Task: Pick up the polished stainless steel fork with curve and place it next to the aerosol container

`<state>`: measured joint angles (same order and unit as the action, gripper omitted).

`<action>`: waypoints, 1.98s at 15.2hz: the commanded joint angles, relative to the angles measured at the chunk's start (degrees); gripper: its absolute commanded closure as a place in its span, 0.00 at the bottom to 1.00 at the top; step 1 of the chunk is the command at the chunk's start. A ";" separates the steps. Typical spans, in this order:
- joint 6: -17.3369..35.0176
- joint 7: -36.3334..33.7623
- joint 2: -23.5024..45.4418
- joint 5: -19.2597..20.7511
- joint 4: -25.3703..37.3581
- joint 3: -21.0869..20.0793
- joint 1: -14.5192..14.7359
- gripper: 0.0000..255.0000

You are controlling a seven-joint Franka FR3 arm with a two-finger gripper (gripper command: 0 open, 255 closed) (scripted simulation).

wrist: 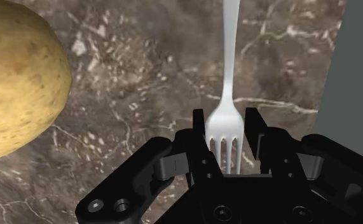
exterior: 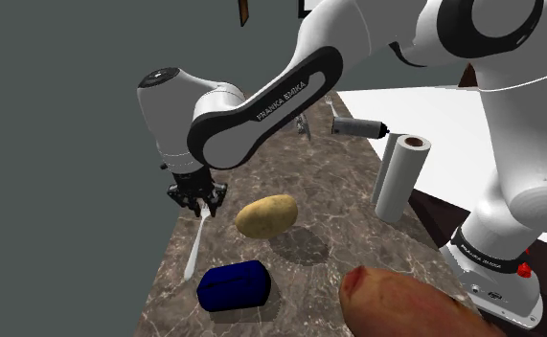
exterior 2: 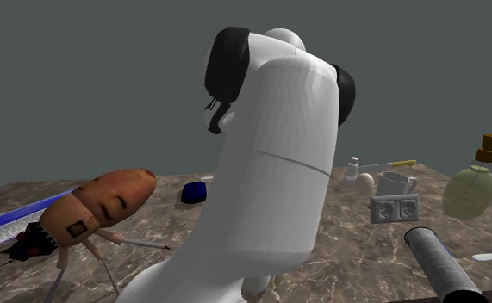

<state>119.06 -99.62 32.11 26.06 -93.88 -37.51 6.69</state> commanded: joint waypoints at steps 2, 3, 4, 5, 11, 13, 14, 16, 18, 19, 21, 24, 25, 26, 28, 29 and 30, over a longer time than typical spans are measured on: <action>-1.82 0.57 -0.79 -0.75 1.19 -0.47 -0.11 1.00; -2.40 0.76 -1.11 -1.01 1.51 -0.63 -0.18 1.00; -2.98 0.94 -1.41 -1.26 1.85 -0.78 -0.24 1.00; -3.57 1.13 -1.71 -1.50 2.21 -0.93 -0.29 1.00; -7.23 2.17 -3.27 -2.83 4.67 -1.70 -0.48 1.00; -8.50 2.49 -3.70 -3.22 5.62 -1.92 -0.48 1.00; -9.15 2.65 -3.90 -3.40 6.12 -2.02 -0.47 1.00; -10.46 2.96 -4.27 -3.74 7.18 -2.21 -0.43 1.00; -11.80 3.25 -4.58 -4.04 8.30 -2.37 -0.36 1.00; -12.48 3.39 -4.72 -4.18 8.89 -2.45 -0.31 1.00; -13.86 3.67 -4.96 -4.43 10.13 -2.58 -0.18 1.00; -11.81 5.85 -9.64 -6.96 4.28 -3.45 -4.20 1.00; -10.63 7.08 -11.91 -8.26 1.36 -3.79 -6.14 1.00; -9.52 8.43 -14.16 -9.63 -1.42 -4.08 -8.01 1.00; -7.49 11.51 -18.66 -12.57 -6.62 -4.38 -11.46 1.00; -6.58 13.21 -20.89 -14.12 -9.05 -4.40 -13.04 1.00; -5.74 15.02 -23.12 -15.71 -11.37 -4.31 -14.50 1.00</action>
<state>112.34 -86.79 11.52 12.17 -102.57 -41.85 -5.91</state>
